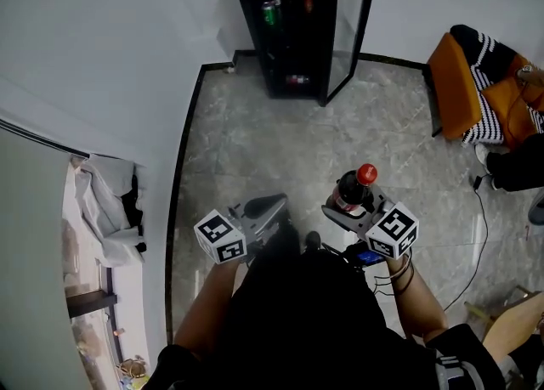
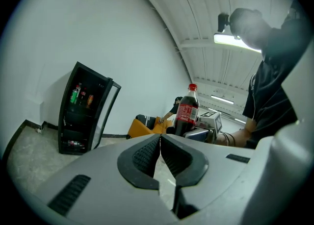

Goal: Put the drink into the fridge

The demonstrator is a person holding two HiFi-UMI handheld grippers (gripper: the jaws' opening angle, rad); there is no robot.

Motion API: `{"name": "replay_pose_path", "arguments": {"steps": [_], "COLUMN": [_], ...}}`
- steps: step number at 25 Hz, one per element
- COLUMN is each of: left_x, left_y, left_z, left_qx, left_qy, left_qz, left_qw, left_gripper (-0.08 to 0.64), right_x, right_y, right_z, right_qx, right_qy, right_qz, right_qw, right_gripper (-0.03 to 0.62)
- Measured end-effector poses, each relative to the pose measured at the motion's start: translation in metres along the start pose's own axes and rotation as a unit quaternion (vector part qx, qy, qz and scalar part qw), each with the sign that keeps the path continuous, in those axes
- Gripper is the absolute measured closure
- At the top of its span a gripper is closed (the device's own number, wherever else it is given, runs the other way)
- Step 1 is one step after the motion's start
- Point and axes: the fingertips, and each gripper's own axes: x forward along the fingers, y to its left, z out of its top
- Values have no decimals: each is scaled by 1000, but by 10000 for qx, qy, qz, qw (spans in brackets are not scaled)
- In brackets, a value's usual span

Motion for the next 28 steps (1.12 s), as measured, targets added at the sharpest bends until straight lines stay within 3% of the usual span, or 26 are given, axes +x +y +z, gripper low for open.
{"name": "replay_pose_path", "arguments": {"steps": [12, 17, 28], "left_x": [2, 2, -6], "left_y": [75, 120, 224], "left_z": [24, 47, 92], "left_qx": [-180, -26, 107], "left_qy": [-222, -426, -433], "left_qz": [17, 65, 119], "left_qw": [9996, 9991, 9989], "left_gripper": [548, 548, 548], "right_x": [49, 93, 172], "right_y": [-37, -66, -124], "right_z": [11, 22, 67], "right_qx": [189, 251, 38], "right_qy": [213, 268, 166], "right_qz": [-52, -153, -712], "right_qw": [9996, 9992, 9973], "right_gripper": [308, 308, 308]}}
